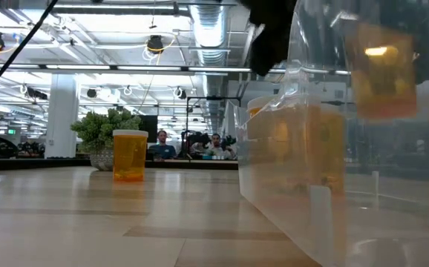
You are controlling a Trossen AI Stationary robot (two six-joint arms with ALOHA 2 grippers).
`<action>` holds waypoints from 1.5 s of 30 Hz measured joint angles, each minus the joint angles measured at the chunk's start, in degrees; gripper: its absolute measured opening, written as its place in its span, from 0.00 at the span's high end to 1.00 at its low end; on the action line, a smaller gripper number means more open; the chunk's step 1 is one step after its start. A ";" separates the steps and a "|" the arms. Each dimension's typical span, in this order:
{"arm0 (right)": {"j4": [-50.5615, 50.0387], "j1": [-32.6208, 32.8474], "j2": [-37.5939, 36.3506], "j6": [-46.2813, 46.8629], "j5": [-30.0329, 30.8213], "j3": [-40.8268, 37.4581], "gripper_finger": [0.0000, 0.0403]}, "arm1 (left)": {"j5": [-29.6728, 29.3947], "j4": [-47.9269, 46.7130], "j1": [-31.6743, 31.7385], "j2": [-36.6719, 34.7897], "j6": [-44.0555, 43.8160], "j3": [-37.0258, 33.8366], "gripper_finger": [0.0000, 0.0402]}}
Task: Pick and place pill bottles into a basket
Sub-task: Put the top orange pill bottle into the transparent bin
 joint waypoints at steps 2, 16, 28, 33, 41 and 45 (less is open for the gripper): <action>-0.02 -0.01 0.01 0.00 -0.01 0.00 0.23 | 0.64 1.99 -0.02 1.87 0.02 0.11 0.51; 0.00 -0.02 -0.05 0.00 -0.02 0.00 0.23 | -2.63 2.05 0.04 4.10 2.63 -0.02 0.51; -0.02 -0.02 -0.09 0.00 0.00 0.00 0.23 | -3.74 3.33 0.04 5.14 3.88 -0.07 0.48; -0.02 -0.01 -0.09 0.00 -0.01 0.00 0.23 | -3.74 4.62 0.07 5.14 4.04 -0.07 0.41; 0.00 -0.02 -0.09 -0.01 0.00 0.00 0.23 | -3.76 3.69 0.07 5.14 3.28 -0.07 0.32; -0.02 -0.01 -0.09 -0.01 0.00 0.00 0.23 | -3.95 3.30 0.07 4.78 3.09 0.04 0.31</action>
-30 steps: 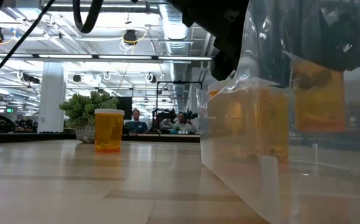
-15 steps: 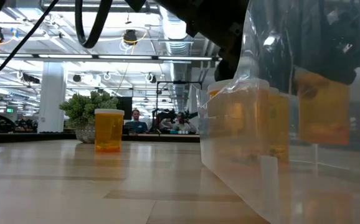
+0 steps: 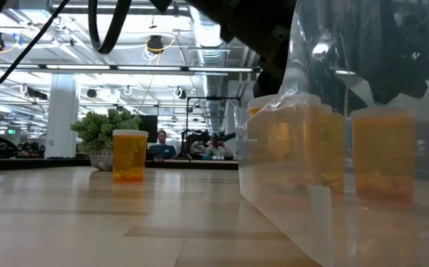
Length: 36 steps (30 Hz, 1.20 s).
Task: Pick and place pill bottles into a basket
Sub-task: Put the top orange pill bottle into the transparent bin
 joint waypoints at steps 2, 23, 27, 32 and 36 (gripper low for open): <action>0.00 -0.01 0.00 0.01 0.00 0.00 0.23 | -1.82 -1.50 -0.04 -0.56 1.12 1.38 0.32; 0.00 0.00 0.00 -0.01 0.00 0.00 0.23 | -20.90 -24.90 -0.89 -11.24 -1.40 0.25 0.35; 0.00 -0.01 -0.02 -0.01 0.00 0.00 0.23 | -25.47 -24.49 -1.95 -17.01 -9.14 -8.03 0.35; 0.02 -0.01 -0.02 0.01 0.00 0.00 0.23 | -32.17 -24.91 -4.33 -24.68 -20.44 -18.55 0.35; 0.01 0.00 0.00 0.00 0.00 0.00 0.23 | -36.33 -25.62 -6.79 -28.88 -31.60 -26.00 0.35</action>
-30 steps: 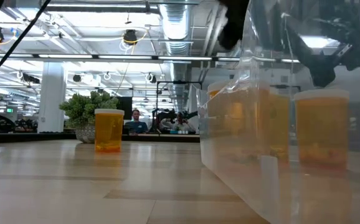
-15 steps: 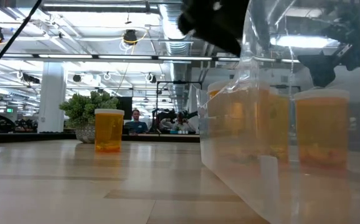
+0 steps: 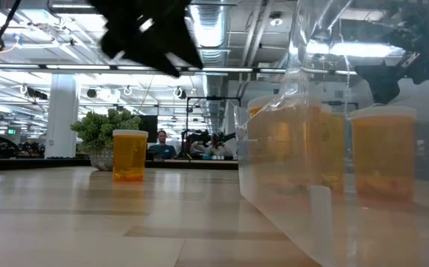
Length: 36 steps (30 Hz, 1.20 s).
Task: Pick and place pill bottles into a basket
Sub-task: Put the top orange pill bottle into the transparent bin
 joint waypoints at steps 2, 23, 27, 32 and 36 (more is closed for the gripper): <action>0.01 0.01 -0.01 0.01 -0.01 0.00 0.23 | -1.20 0.11 -1.11 -0.96 -5.48 -2.63 0.35; -0.01 -0.01 -0.01 0.01 0.00 0.00 0.23 | -2.88 -24.50 -5.29 -0.99 -46.18 -6.28 0.34; 0.01 -0.01 -0.01 0.01 0.00 0.00 0.23 | -2.88 -25.35 -4.62 -0.95 -50.44 -6.28 0.34; 0.01 -0.01 -0.01 0.01 0.00 0.00 0.23 | -4.14 -25.26 -4.26 -0.91 -54.25 -6.28 0.34; -0.01 0.01 -0.02 0.01 0.00 0.00 0.23 | -2.50 -25.20 -4.29 -0.91 -54.83 -6.28 0.34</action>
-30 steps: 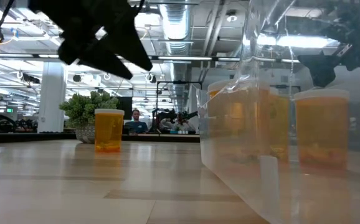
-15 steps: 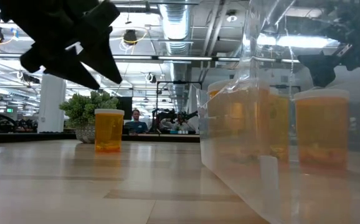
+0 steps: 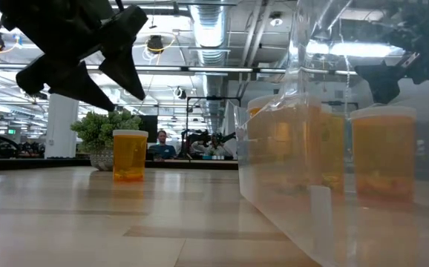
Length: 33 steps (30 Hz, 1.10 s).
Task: Pick and place pill bottles into a basket
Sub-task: Put the top orange pill bottle into the transparent bin
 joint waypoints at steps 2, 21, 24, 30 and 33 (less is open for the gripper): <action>0.00 -0.02 0.02 0.01 0.00 0.00 0.23 | 1.84 0.26 -0.39 0.02 0.96 0.00 0.34; 0.00 -0.02 0.02 -0.01 0.00 0.00 0.23 | -2.06 24.04 -13.46 0.09 9.77 -15.81 0.34; 0.02 0.00 0.00 0.01 -0.02 0.00 0.23 | -2.71 33.19 -13.27 0.09 12.21 -21.42 0.34; 0.01 -0.02 0.01 0.00 -0.01 0.00 0.23 | -3.62 38.44 -10.02 0.09 17.87 -26.40 0.34; 0.01 -0.02 0.01 0.01 -0.01 0.00 0.23 | -3.26 41.15 -8.37 0.09 22.07 -26.77 0.34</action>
